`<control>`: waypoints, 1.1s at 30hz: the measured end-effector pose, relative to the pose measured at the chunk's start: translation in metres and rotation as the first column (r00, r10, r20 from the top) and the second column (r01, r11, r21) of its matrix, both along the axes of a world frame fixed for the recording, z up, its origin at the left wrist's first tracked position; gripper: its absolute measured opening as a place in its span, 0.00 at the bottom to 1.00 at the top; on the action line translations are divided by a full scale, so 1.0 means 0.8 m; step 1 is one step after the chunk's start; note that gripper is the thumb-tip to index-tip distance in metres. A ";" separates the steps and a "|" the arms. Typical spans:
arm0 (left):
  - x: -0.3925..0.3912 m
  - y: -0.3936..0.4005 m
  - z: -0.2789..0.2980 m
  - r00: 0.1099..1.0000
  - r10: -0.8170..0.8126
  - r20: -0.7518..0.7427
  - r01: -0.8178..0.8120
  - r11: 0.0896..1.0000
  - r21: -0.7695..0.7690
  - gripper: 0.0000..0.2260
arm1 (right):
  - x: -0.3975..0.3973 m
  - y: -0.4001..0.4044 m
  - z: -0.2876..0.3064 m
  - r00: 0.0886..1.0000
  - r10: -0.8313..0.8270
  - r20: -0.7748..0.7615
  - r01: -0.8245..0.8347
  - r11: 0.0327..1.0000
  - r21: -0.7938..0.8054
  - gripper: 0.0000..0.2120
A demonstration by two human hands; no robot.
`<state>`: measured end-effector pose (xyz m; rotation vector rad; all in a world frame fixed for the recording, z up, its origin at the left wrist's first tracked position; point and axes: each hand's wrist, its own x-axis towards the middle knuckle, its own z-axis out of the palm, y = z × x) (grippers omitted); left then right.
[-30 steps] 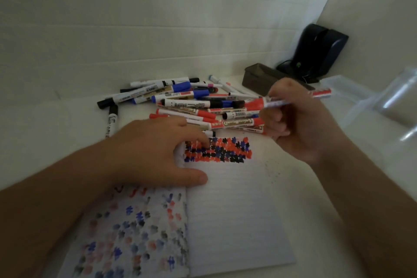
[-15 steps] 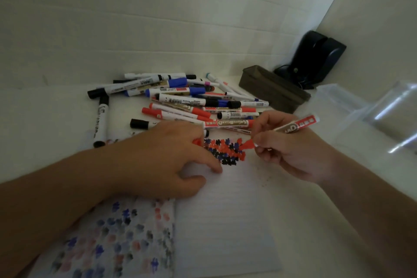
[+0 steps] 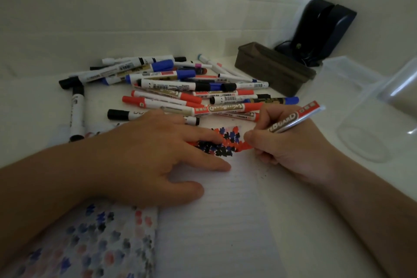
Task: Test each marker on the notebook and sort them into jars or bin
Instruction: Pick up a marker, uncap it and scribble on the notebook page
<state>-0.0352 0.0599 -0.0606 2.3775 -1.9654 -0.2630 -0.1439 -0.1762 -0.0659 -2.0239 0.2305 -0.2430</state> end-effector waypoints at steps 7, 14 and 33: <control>0.000 0.000 -0.002 1.000 -0.004 0.028 0.004 1.000 -0.009 0.25 | -0.002 0.005 0.001 1.000 -0.008 0.013 0.009 0.998 -0.065 0.11; 0.000 0.001 -0.002 1.000 -0.007 0.018 0.007 1.000 -0.005 0.25 | 0.000 0.008 0.000 0.999 -0.038 0.017 0.040 0.988 -0.147 0.14; 0.000 0.000 -0.003 1.000 -0.013 0.029 0.013 1.000 -0.023 0.25 | -0.002 0.006 -0.001 1.000 -0.015 0.014 0.017 0.988 -0.155 0.11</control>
